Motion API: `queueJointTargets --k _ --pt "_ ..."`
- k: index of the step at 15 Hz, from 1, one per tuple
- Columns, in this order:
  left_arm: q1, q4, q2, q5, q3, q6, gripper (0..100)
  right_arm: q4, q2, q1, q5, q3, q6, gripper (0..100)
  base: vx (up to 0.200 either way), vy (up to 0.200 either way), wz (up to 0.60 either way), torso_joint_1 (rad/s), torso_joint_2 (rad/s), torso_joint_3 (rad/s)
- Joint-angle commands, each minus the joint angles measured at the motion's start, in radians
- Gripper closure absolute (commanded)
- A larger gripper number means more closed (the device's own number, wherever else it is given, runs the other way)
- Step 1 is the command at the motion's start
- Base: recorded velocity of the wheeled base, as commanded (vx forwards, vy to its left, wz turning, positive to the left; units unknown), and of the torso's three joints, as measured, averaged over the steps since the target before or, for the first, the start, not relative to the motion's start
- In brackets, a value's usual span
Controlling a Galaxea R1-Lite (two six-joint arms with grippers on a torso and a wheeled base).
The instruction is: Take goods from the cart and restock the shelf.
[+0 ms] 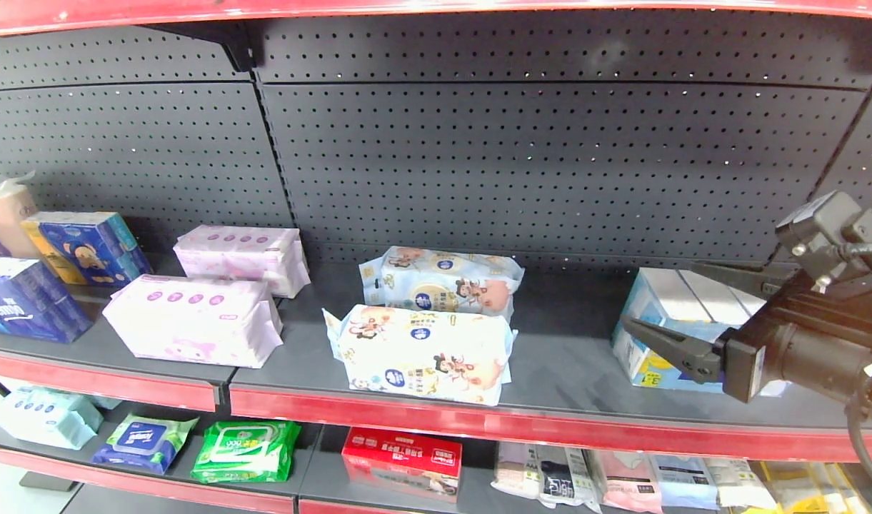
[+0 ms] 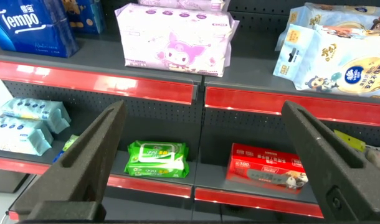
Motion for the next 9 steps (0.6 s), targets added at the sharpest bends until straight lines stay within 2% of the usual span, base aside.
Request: queueJointTargets --k 1,3,5,6,9 --pt "0.000 0.000 0.000 0.000 0.000 -0.002 0 0.001 -0.007 -0.019 0.001 0.008 0.004 0 0.000 0.000 0.00 0.000 0.00 0.000" --pt "0.000 0.000 0.000 0.000 0.000 -0.002 0 0.001 -0.010 -0.036 0.003 0.008 0.007 0 0.000 0.000 0.00 0.000 0.00 0.000" --pt "0.000 0.000 0.000 0.000 0.000 -0.002 0 -0.004 -0.008 -0.098 0.012 -0.012 0.010 0 0.000 0.000 0.00 0.000 0.00 0.000" --pt "0.000 0.000 0.000 0.000 0.000 0.000 0 -0.004 -0.010 -0.142 0.046 -0.030 0.008 0 0.000 0.000 0.00 0.000 0.00 0.000" --pt "0.000 0.000 0.000 0.000 0.000 0.000 0 -0.004 -0.025 -0.190 0.102 -0.010 0.010 0 0.000 0.000 0.00 0.000 0.00 0.000"
